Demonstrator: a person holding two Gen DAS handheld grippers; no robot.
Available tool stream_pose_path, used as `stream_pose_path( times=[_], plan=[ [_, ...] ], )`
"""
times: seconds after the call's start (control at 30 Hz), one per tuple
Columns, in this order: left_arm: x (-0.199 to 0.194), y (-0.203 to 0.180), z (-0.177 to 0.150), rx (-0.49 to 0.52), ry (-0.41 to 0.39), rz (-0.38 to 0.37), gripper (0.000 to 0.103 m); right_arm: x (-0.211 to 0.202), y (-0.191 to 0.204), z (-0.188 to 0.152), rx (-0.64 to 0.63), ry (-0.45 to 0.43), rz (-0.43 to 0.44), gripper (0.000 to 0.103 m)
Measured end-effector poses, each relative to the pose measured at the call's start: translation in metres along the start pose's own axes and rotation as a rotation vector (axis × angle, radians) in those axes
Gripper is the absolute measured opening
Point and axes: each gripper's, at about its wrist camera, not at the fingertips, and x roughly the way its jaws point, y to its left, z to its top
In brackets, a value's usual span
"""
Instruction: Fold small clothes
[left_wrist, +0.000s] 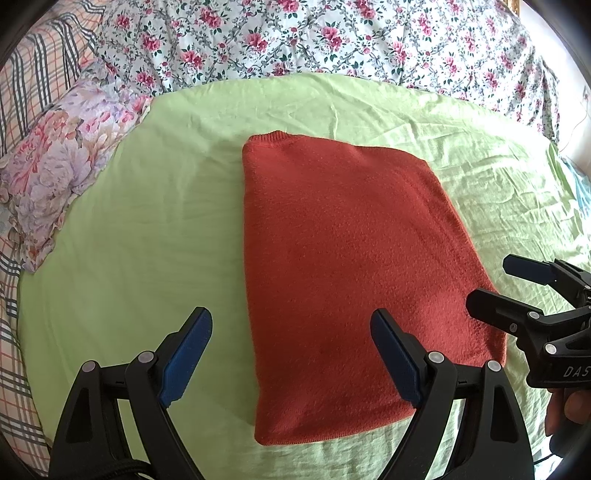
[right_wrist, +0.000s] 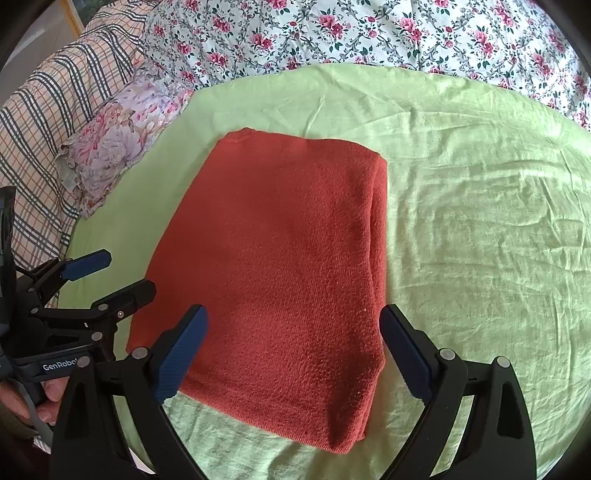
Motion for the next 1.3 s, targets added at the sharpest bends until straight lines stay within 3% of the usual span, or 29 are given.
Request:
stream_pose_path(
  times=[1.3],
  plan=[
    [0.009,0.014,-0.008,-0.033,-0.012,0.026,0.088,0.02,-0.005,-0.001,0.024,0.026,-0.02,0.094]
  ],
)
